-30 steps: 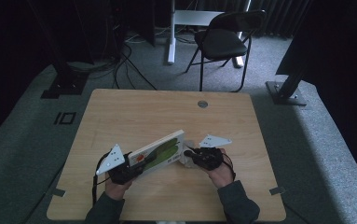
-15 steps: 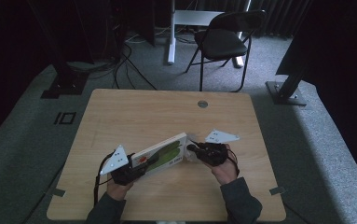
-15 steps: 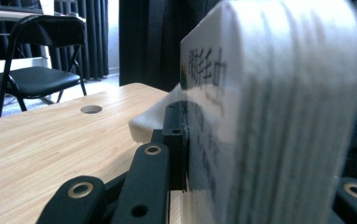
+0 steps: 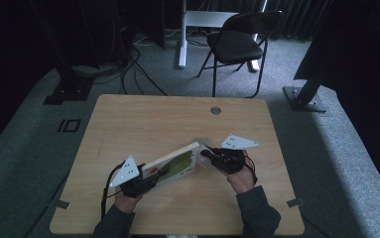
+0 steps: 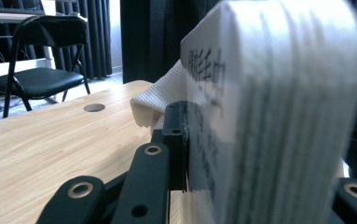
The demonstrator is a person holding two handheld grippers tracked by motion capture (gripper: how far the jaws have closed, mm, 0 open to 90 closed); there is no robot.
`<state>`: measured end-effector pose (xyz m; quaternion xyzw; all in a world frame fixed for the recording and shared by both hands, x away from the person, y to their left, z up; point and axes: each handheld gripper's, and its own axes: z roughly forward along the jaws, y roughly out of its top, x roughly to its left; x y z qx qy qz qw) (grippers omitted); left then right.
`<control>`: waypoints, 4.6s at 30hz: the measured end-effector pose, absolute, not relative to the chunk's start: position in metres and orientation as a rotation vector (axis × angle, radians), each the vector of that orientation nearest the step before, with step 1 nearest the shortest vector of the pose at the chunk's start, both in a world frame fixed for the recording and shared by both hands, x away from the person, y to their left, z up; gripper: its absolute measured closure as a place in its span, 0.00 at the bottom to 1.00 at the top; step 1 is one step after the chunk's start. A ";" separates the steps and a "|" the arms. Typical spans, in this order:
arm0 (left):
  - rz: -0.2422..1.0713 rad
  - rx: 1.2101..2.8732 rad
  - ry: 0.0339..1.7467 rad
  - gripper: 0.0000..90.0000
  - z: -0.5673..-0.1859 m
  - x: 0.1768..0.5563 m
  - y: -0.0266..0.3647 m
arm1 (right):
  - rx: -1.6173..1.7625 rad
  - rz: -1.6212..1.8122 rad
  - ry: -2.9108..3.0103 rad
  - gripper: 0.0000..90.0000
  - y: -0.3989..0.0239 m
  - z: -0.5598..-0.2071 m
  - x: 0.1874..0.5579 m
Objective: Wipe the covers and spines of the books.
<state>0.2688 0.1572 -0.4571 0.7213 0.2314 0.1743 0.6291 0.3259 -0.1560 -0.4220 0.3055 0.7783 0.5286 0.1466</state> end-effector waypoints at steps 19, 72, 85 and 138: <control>0.537 1.701 0.493 0.86 -0.460 0.262 0.147 | 0.861 1.515 2.214 0.94 -0.161 -0.412 0.326; 0.934 1.870 0.359 0.86 -0.468 0.242 0.116 | 0.785 1.498 2.193 0.94 -0.166 -0.390 0.319; 1.041 1.909 0.311 0.87 -0.472 0.237 0.108 | 0.769 1.491 2.201 0.94 -0.164 -0.388 0.319; 1.296 1.954 0.181 0.87 -0.480 0.225 0.091 | 0.731 1.407 2.273 0.94 -0.157 -0.381 0.325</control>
